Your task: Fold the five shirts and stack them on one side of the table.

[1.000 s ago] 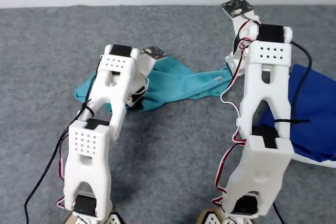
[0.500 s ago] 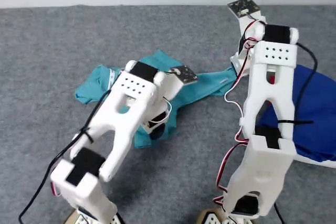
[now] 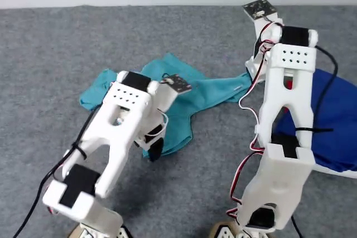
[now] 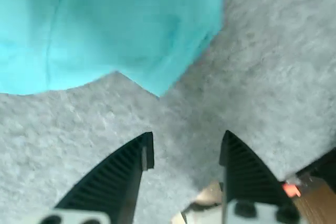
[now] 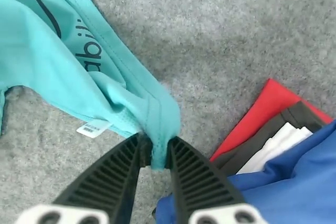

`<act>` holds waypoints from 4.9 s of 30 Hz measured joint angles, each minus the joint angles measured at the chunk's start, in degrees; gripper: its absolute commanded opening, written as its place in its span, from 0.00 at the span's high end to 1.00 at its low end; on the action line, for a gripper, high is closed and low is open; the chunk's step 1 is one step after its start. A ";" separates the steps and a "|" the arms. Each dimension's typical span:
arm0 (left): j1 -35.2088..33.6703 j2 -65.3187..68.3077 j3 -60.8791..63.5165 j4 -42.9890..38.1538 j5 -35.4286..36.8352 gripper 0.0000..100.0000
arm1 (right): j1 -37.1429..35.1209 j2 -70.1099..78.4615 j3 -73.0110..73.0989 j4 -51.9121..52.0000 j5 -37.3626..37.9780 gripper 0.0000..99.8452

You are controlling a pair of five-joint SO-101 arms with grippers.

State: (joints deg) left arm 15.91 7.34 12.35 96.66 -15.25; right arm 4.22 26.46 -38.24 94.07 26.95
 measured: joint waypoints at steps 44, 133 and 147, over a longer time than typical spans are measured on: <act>-0.09 -14.86 -6.51 0.88 -4.40 0.99 | -0.97 -15.38 0.00 6.33 0.00 0.99; -34.64 -6.95 9.67 -87.82 -31.47 0.99 | -8.00 -12.75 40.88 -76.84 5.45 0.99; -32.79 -13.80 7.56 -54.68 -34.90 0.99 | -9.58 -4.04 23.91 -47.30 5.63 0.99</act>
State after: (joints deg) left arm -16.88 -6.46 19.91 41.98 -50.15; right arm -5.36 22.42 -14.33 46.77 32.57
